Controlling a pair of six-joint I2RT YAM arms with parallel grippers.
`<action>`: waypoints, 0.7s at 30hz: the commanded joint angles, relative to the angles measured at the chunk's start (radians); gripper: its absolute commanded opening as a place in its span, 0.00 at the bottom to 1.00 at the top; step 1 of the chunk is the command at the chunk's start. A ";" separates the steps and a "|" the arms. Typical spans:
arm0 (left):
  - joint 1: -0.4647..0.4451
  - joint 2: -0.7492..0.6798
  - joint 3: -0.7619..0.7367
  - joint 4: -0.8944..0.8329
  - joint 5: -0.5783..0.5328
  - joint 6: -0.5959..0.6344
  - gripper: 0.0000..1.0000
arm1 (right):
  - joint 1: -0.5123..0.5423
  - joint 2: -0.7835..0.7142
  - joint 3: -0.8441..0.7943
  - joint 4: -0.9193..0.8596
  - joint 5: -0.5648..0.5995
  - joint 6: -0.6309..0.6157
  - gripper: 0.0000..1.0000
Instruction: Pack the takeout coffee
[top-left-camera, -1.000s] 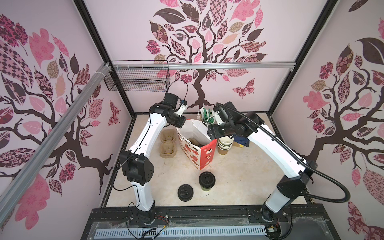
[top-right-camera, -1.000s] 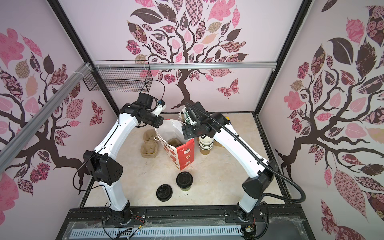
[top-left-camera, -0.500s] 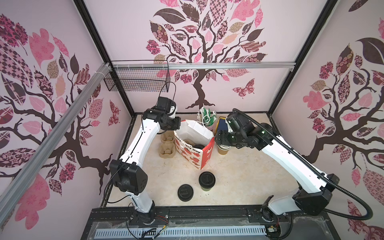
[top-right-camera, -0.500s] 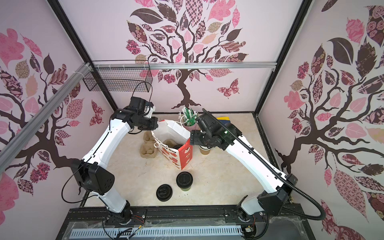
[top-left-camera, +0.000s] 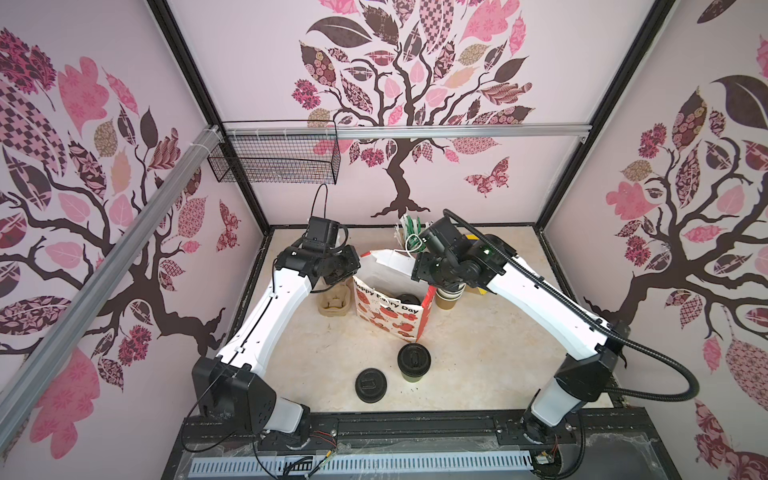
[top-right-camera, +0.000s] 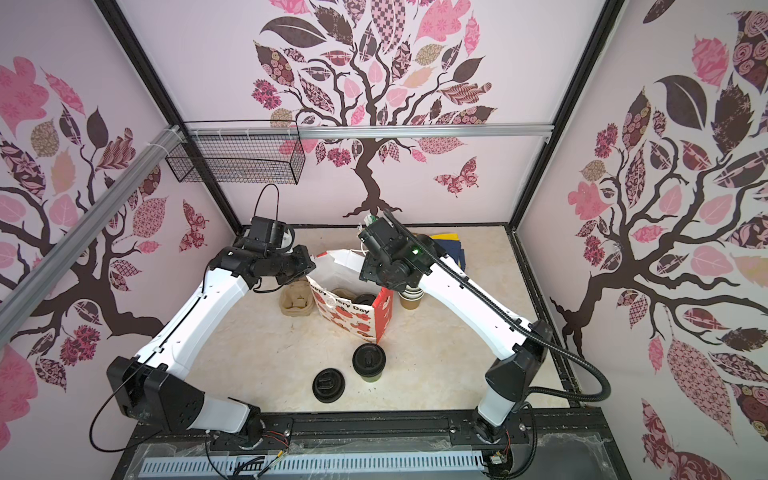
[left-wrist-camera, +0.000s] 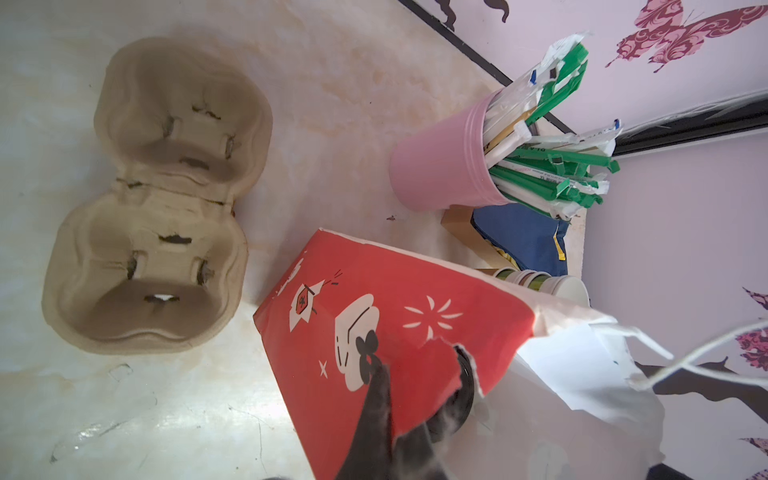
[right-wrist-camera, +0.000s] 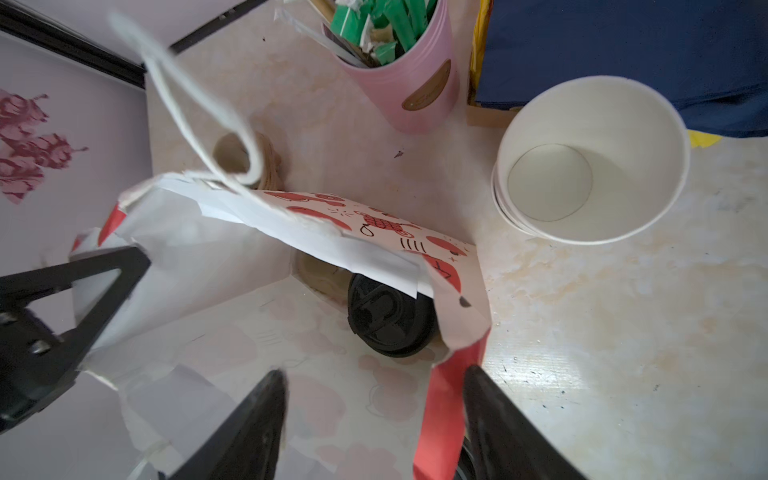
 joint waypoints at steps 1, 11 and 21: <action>-0.025 -0.031 -0.048 0.049 -0.068 -0.102 0.00 | 0.021 0.068 0.081 -0.183 0.118 0.027 0.66; -0.037 -0.107 -0.110 0.036 -0.174 -0.160 0.00 | 0.030 0.086 0.093 -0.234 0.169 0.008 0.59; -0.033 -0.187 -0.144 0.032 -0.228 -0.163 0.29 | 0.031 0.098 0.091 -0.142 0.151 -0.064 0.23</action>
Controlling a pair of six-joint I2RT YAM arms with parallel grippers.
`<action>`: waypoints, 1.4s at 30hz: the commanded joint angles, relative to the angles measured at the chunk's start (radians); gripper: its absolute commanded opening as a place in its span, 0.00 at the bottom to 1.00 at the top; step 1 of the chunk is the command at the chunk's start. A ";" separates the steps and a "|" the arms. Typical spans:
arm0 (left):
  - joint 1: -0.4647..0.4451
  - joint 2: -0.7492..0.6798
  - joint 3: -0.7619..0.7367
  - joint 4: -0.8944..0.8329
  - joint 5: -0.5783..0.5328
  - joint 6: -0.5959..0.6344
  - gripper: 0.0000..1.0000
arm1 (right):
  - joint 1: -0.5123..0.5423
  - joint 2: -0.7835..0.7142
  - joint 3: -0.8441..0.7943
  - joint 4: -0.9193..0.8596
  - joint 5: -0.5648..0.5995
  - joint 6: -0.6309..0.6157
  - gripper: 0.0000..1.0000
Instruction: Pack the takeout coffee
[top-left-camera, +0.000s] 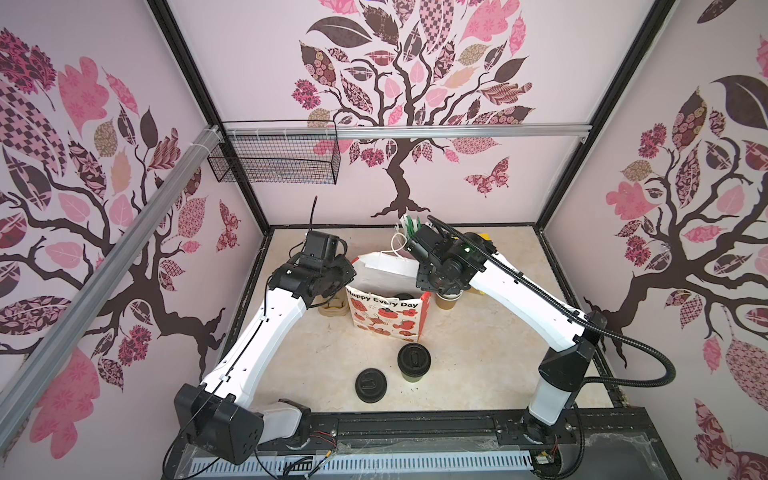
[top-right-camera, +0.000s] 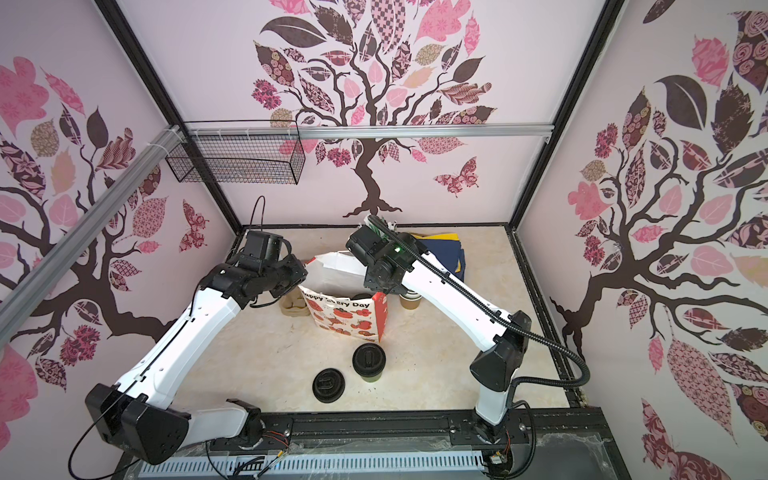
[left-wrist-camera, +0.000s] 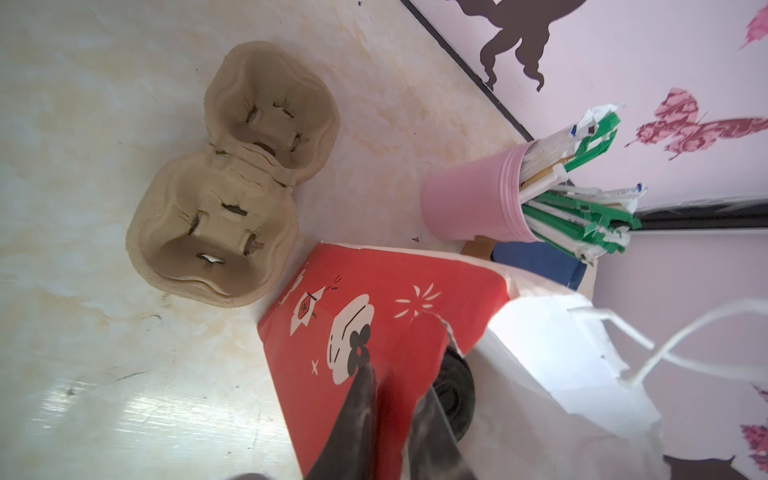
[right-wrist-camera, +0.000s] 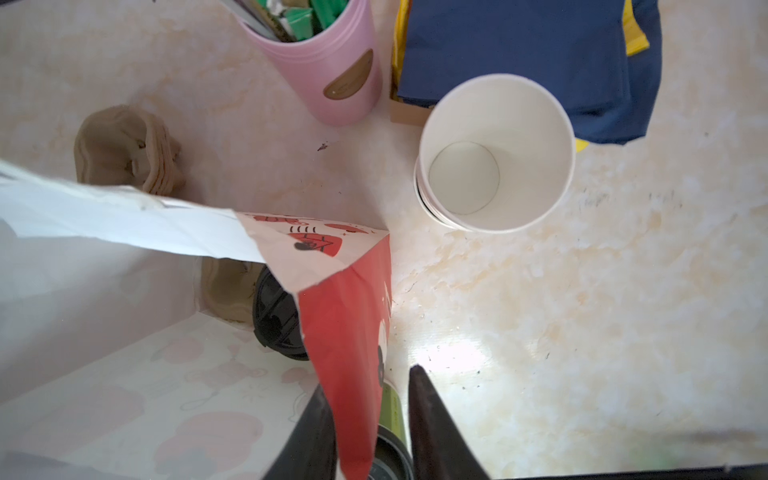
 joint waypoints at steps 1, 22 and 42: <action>0.007 -0.047 -0.019 0.013 -0.044 0.024 0.33 | 0.003 0.027 0.031 0.030 0.026 -0.058 0.19; 0.171 0.180 0.309 -0.019 0.420 1.063 0.79 | -0.143 0.181 0.307 0.226 -0.279 -0.498 0.42; 0.140 0.576 0.660 -0.318 0.616 1.317 0.57 | -0.150 -0.241 -0.089 0.277 -0.206 -0.423 0.67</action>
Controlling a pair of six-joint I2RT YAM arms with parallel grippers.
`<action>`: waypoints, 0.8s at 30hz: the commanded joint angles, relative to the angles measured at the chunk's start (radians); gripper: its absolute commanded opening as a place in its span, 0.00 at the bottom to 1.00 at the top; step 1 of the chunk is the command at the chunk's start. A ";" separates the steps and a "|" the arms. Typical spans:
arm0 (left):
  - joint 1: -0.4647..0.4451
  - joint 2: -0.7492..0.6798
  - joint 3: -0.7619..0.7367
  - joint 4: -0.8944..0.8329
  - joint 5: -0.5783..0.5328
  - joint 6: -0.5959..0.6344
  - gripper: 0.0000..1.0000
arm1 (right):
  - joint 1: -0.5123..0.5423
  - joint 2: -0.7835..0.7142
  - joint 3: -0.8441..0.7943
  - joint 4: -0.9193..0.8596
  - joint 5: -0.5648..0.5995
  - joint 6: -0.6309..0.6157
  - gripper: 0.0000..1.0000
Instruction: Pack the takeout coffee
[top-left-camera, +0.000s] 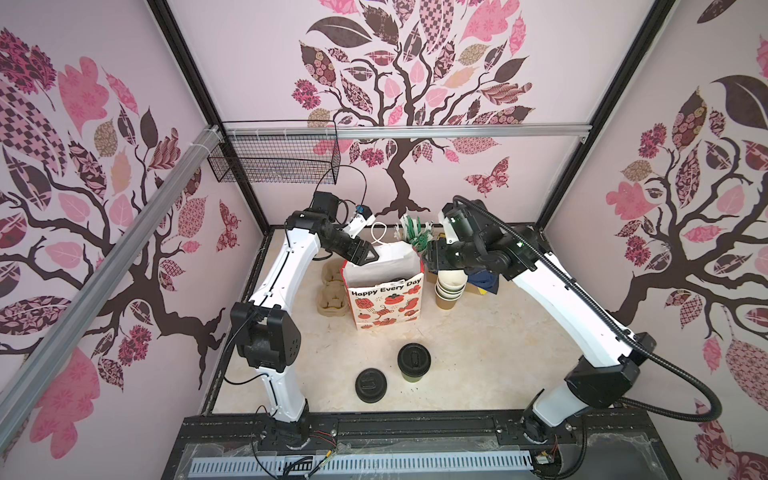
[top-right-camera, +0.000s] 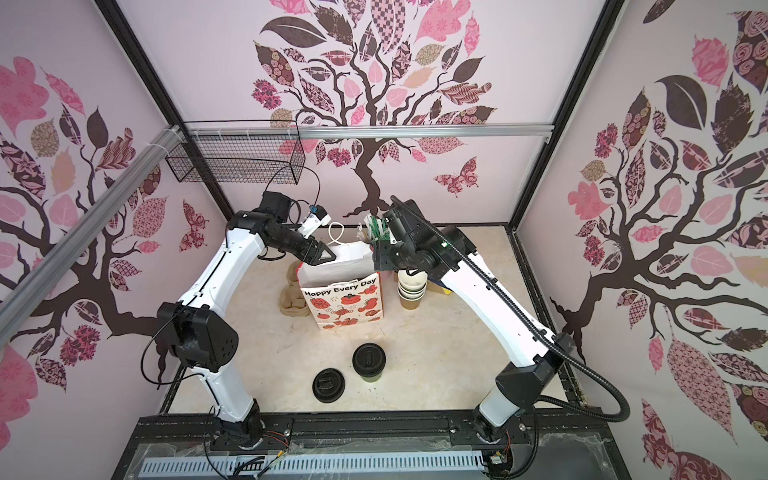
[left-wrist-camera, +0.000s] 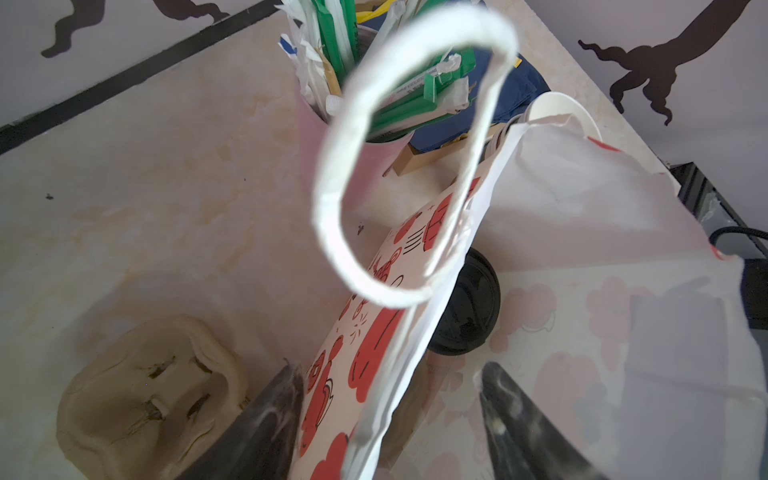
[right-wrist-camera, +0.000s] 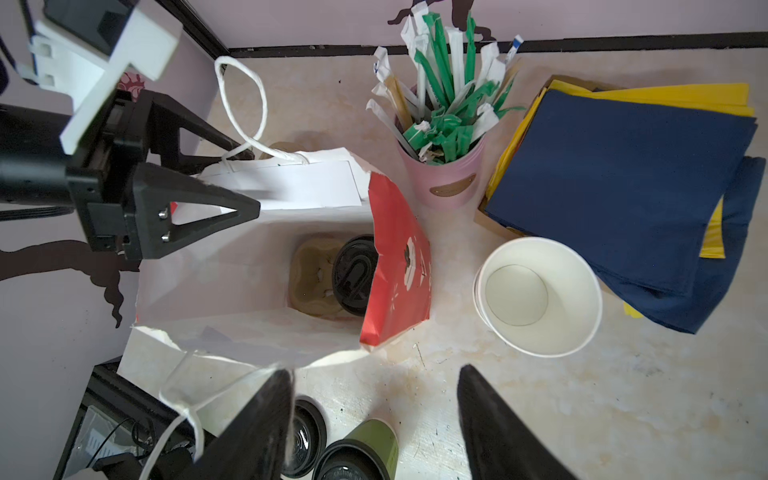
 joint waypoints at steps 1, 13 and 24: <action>-0.007 0.016 0.067 -0.032 0.028 0.043 0.51 | -0.001 -0.036 -0.012 0.004 0.044 0.021 0.67; 0.000 0.039 0.069 -0.055 -0.009 0.042 0.01 | -0.025 -0.100 -0.086 0.014 0.067 0.016 0.67; 0.014 -0.059 -0.035 0.121 -0.069 -0.314 0.00 | -0.044 -0.074 -0.049 -0.046 0.038 0.092 0.67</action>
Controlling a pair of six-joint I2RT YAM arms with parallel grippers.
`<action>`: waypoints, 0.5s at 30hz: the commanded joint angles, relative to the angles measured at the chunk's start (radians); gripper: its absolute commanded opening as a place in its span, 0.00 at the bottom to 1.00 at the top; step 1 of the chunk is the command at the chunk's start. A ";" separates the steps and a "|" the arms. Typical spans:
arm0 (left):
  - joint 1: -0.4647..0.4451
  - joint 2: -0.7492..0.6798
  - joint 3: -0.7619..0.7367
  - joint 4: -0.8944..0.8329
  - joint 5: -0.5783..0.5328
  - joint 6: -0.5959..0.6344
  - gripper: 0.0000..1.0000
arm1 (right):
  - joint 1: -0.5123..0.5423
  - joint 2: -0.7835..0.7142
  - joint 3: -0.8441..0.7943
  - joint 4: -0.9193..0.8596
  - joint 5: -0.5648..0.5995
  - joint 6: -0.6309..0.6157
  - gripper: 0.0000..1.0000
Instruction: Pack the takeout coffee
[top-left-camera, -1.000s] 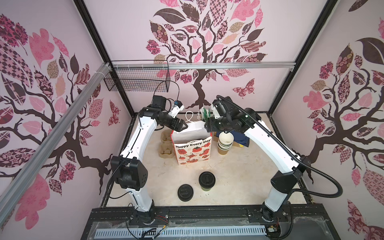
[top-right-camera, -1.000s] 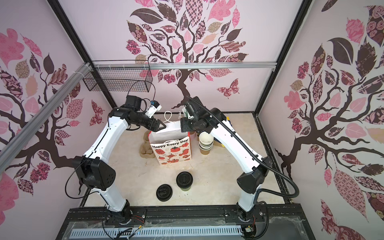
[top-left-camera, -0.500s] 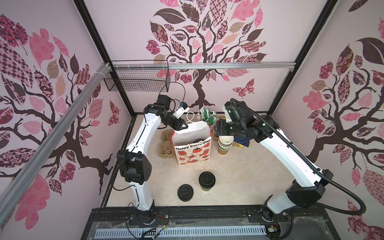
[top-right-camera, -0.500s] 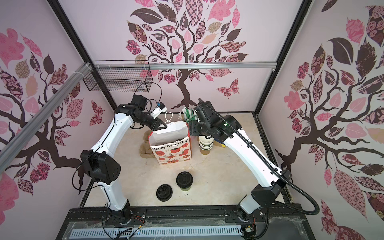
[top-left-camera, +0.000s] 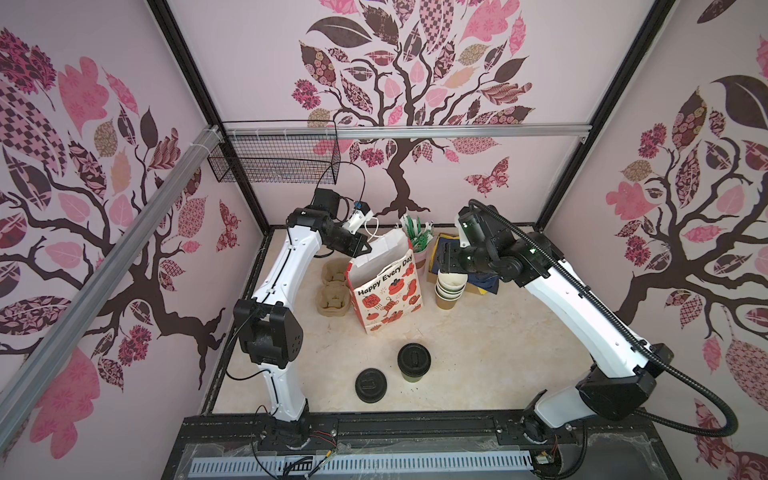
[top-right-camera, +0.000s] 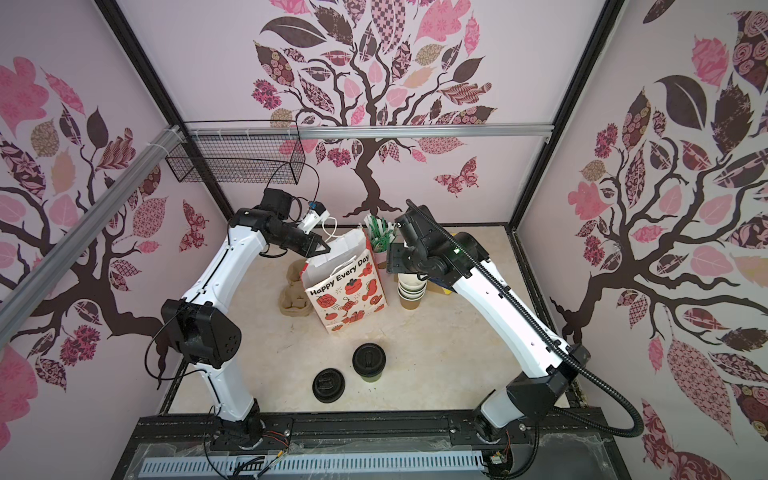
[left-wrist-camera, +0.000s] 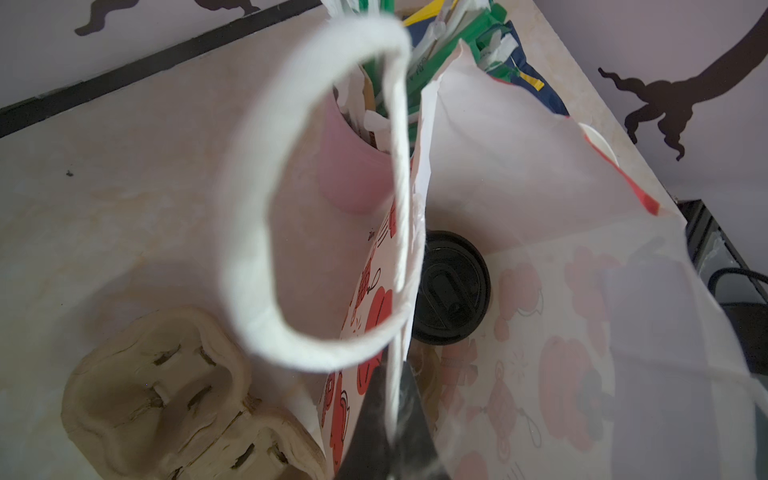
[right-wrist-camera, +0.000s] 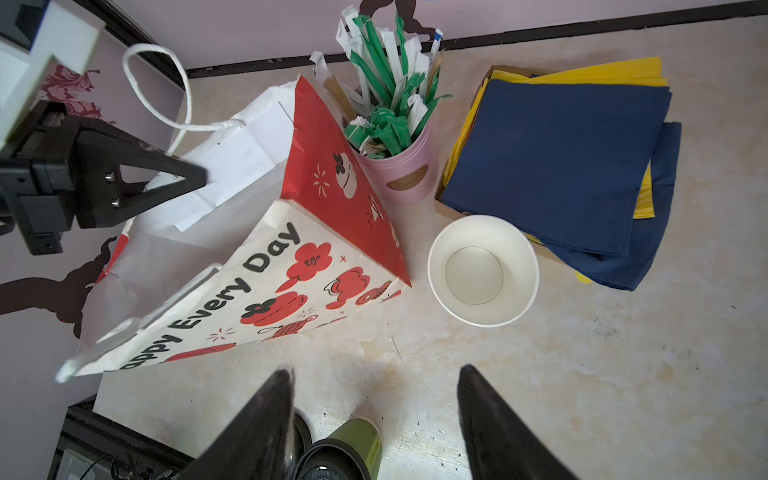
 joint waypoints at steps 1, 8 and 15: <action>0.006 -0.086 -0.078 0.101 -0.028 -0.200 0.00 | -0.005 -0.009 0.041 -0.037 -0.015 0.039 0.67; -0.020 -0.252 -0.323 0.282 -0.080 -0.508 0.00 | -0.006 -0.011 0.035 -0.046 -0.006 0.055 0.68; -0.049 -0.395 -0.524 0.445 -0.158 -0.804 0.00 | -0.006 0.002 0.057 -0.053 -0.047 0.087 0.75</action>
